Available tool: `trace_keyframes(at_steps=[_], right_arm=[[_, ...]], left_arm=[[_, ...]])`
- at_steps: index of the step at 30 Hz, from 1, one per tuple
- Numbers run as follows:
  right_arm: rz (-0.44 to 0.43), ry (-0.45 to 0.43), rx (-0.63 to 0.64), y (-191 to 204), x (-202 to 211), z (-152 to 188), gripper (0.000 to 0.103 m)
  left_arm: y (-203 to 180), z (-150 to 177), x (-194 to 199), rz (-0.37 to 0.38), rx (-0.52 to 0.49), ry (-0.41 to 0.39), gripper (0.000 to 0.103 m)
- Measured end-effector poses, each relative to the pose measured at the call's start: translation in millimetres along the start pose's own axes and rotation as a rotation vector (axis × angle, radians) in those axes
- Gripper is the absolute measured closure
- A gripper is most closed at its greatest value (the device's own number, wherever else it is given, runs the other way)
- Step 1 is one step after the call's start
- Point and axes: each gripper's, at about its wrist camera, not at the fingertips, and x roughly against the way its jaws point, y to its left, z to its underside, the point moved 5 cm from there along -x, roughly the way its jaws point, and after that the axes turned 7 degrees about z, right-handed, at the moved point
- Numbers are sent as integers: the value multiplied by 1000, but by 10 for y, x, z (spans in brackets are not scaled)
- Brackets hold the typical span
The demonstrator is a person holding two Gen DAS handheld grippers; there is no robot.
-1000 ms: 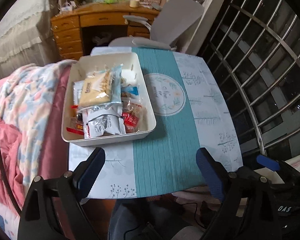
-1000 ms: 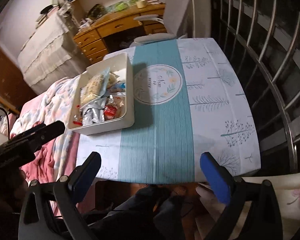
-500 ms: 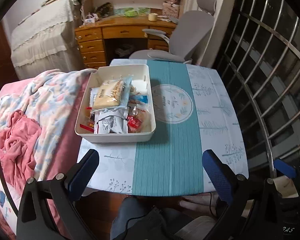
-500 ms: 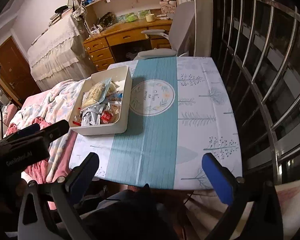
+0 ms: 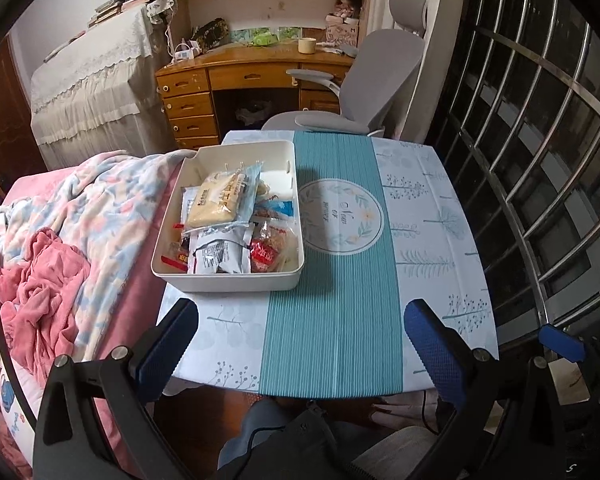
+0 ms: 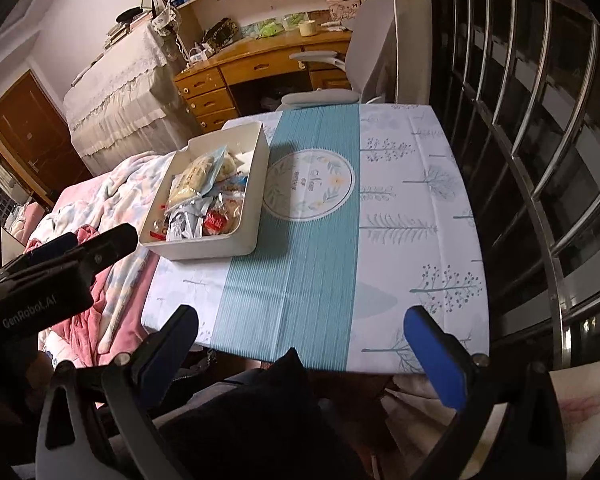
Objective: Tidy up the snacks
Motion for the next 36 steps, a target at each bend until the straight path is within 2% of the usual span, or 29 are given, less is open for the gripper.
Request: trace_keyframes(at_steps=[18,36], right_arm=[[20,84,-54,-36,-105,126,0],[21,109,-79,-112,-192,122,0]], left_arm=[[-27,160,-136,18,-30,92,1],[-47,170,-183,19,-44,97,1]])
